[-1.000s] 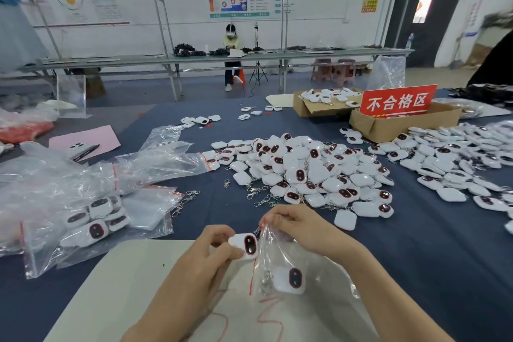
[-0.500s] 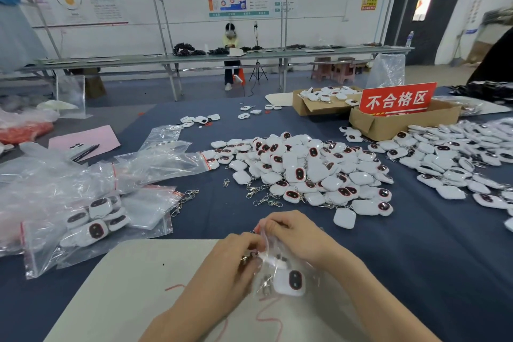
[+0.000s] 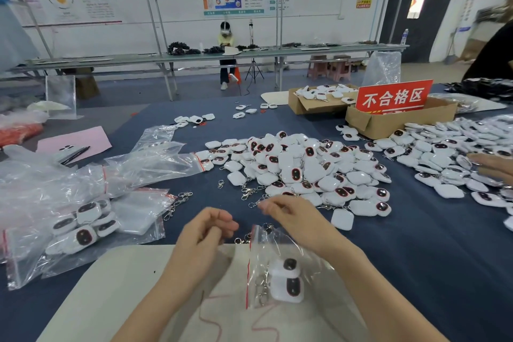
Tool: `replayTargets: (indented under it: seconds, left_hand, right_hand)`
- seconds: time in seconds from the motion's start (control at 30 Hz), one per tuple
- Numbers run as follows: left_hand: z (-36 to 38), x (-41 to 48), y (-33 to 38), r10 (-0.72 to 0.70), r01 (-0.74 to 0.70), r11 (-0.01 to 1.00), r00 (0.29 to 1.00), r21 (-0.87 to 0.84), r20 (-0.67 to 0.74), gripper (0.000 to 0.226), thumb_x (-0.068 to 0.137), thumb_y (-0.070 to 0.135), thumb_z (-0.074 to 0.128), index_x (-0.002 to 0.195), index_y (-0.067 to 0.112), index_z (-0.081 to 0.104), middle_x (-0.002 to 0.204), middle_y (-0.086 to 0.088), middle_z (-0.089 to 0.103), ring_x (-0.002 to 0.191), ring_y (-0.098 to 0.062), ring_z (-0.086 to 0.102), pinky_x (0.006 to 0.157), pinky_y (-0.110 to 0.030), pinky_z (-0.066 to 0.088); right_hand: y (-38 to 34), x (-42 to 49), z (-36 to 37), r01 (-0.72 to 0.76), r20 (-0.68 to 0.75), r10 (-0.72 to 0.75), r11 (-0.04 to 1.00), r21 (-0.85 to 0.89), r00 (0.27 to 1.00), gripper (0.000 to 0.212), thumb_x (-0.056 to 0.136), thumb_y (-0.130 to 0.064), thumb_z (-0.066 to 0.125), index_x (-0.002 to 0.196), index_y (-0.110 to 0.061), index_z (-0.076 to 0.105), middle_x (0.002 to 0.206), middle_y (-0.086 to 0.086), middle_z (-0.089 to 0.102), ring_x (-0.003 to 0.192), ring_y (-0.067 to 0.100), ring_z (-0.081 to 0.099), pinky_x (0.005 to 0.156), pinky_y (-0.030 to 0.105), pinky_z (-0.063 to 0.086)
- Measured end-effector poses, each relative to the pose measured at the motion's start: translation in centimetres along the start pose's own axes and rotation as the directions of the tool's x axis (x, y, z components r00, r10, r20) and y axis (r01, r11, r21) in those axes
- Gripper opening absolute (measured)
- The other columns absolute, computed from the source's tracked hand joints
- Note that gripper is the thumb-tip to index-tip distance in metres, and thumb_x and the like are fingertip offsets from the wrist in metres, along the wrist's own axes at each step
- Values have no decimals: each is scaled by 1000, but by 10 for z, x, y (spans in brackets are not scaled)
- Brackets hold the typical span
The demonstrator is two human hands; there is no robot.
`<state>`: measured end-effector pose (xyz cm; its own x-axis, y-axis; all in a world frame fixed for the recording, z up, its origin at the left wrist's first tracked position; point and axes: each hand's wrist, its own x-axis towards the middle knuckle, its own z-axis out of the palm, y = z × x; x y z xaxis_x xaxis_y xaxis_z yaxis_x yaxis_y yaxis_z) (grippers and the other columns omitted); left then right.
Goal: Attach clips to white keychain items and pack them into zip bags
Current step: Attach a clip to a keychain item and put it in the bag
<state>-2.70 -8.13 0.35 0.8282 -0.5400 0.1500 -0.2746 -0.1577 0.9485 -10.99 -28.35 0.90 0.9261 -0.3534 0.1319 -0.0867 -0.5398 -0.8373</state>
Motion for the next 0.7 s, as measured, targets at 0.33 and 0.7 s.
replayTargets:
  seconds: [0.33, 0.7]
  left_hand:
    - [34, 50, -18, -28, 46, 935, 998, 352, -55, 28, 99, 9, 44, 101, 32, 59, 86, 18, 71, 77, -6, 65, 75, -33, 53]
    - [38, 54, -25, 117, -106, 946, 993, 306, -19, 19, 104, 32, 46, 103, 47, 57, 95, 23, 67, 74, -5, 64, 75, -37, 55]
  right_hand:
    - [24, 25, 3, -271, -255, 147, 781, -563, 956, 40, 102, -39, 51, 139, -23, 48, 145, 2, 26, 89, 23, 64, 69, 30, 43]
    - [38, 28, 1, 27, -341, -115, 967, -252, 933, 31, 103, -41, 41, 114, -25, 66, 118, -9, 50, 82, 10, 62, 75, 27, 51]
